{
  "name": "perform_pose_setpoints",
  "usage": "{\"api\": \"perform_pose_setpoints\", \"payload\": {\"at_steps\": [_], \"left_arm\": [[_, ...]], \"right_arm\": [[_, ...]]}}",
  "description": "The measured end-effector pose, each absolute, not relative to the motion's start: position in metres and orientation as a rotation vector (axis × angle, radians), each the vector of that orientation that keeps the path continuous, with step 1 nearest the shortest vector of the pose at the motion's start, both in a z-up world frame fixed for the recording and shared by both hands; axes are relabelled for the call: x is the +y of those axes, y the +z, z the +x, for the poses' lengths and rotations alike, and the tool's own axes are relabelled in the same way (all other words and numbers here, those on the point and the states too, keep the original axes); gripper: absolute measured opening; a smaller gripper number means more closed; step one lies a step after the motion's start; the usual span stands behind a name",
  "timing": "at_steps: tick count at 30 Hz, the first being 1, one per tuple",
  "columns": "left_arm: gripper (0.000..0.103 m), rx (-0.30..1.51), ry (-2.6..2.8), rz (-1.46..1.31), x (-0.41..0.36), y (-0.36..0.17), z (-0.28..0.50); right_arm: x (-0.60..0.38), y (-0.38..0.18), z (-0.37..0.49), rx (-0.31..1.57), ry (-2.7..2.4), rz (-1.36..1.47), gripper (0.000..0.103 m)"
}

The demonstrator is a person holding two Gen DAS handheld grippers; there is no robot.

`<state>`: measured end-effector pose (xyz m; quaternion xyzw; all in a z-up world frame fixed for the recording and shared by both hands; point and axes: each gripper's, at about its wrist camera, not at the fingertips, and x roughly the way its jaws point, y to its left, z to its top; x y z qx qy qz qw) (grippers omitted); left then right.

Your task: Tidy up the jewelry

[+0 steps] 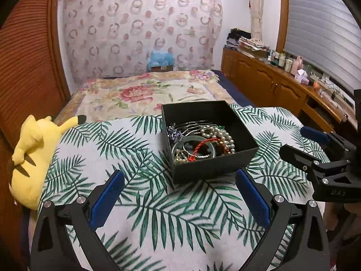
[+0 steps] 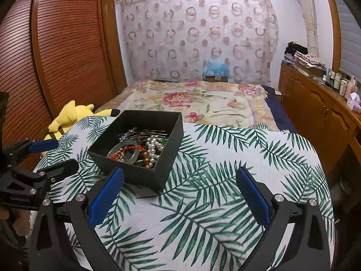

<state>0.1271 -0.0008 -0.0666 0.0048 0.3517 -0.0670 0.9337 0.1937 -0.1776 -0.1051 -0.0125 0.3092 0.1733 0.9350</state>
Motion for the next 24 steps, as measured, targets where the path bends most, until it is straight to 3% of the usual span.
{"api": "perform_pose_setpoints", "payload": {"at_steps": [24], "left_arm": [[0.095, 0.545, -0.117, -0.005, 0.004, -0.004, 0.031]], "right_arm": [[-0.184, -0.039, 0.088, 0.439, 0.347, 0.009, 0.1]]}}
